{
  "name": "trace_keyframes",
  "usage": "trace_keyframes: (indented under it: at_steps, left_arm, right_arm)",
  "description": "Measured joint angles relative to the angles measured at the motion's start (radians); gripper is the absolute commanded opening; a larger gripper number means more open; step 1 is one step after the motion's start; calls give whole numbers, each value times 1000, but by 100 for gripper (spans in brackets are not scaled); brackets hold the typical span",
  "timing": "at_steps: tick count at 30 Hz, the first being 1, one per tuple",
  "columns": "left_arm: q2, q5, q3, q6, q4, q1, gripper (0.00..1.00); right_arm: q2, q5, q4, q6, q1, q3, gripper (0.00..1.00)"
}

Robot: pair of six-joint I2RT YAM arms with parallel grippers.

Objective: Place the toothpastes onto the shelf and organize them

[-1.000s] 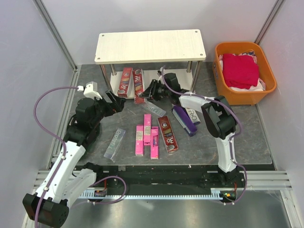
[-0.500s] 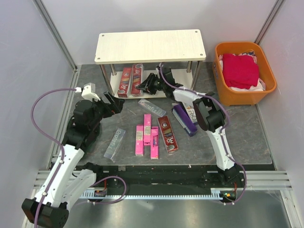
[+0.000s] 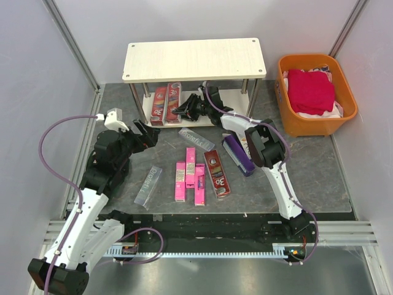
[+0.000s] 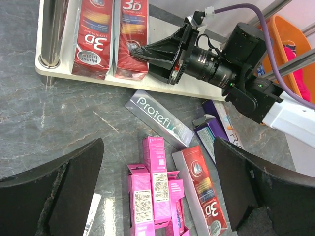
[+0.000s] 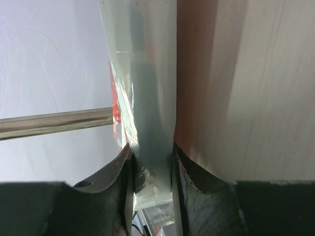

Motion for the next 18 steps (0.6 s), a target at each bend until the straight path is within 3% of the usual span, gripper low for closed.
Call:
trace_keyframes:
  at_steps: [3, 4, 7, 14, 18]
  left_arm:
    - [0, 0, -3, 0, -2, 0, 100]
    - [0, 0, -3, 0, -4, 0, 100]
    - [2, 0, -5, 0, -5, 0, 100]
    - [36, 9, -8, 0, -5, 0, 100]
    - [58, 11, -8, 0, -5, 0, 100]
  right_arm:
    - [2, -6, 0, -2, 0, 2, 50]
    - [2, -5, -3, -5, 0, 1, 62]
    - [-16, -1, -16, -48, -1, -12, 78]
    - [-110, 80, -169, -220, 1, -35, 96]
    - [-140, 121, -234, -293, 1, -35, 98]
